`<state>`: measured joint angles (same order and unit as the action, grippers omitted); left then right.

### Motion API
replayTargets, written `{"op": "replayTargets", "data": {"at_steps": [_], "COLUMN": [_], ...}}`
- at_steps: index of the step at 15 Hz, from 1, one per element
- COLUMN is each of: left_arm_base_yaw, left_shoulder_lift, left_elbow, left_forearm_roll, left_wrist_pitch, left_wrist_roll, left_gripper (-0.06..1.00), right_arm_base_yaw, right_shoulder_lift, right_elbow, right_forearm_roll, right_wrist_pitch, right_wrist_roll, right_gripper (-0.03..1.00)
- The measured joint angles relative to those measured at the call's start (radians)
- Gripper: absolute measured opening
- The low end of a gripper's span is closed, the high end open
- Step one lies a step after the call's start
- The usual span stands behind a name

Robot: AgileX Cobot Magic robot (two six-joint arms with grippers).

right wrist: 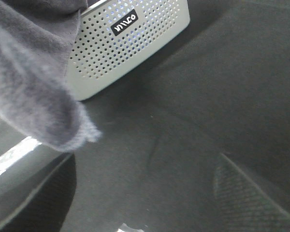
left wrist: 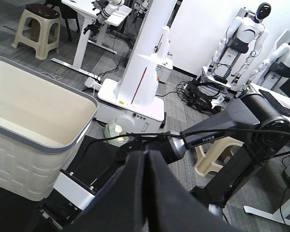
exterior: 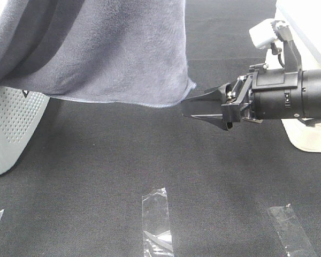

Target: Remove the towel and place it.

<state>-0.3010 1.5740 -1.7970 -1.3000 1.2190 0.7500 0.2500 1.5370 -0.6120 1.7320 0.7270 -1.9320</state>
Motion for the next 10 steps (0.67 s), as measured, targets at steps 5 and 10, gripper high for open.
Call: {"op": "replayTargets", "data": {"at_steps": [5, 10], "left_arm_base_yaw": [0.0, 0.0], "left_shoulder_lift": [0.0, 0.0], "left_elbow": [0.0, 0.0], "left_forearm_roll": [-0.002, -0.002], "left_wrist_pitch": [0.0, 0.0], "left_wrist_roll": [0.0, 0.0], "left_gripper": [0.0, 0.0], "right_arm_base_yaw": [0.005, 0.005], "right_shoulder_lift": [0.0, 0.0], "right_elbow": [-0.001, -0.001], "right_forearm_roll": [0.006, 0.007], "right_wrist_pitch": [0.157, 0.227], "right_wrist_roll": [-0.027, -0.045], "right_gripper": [0.74, 0.71]}}
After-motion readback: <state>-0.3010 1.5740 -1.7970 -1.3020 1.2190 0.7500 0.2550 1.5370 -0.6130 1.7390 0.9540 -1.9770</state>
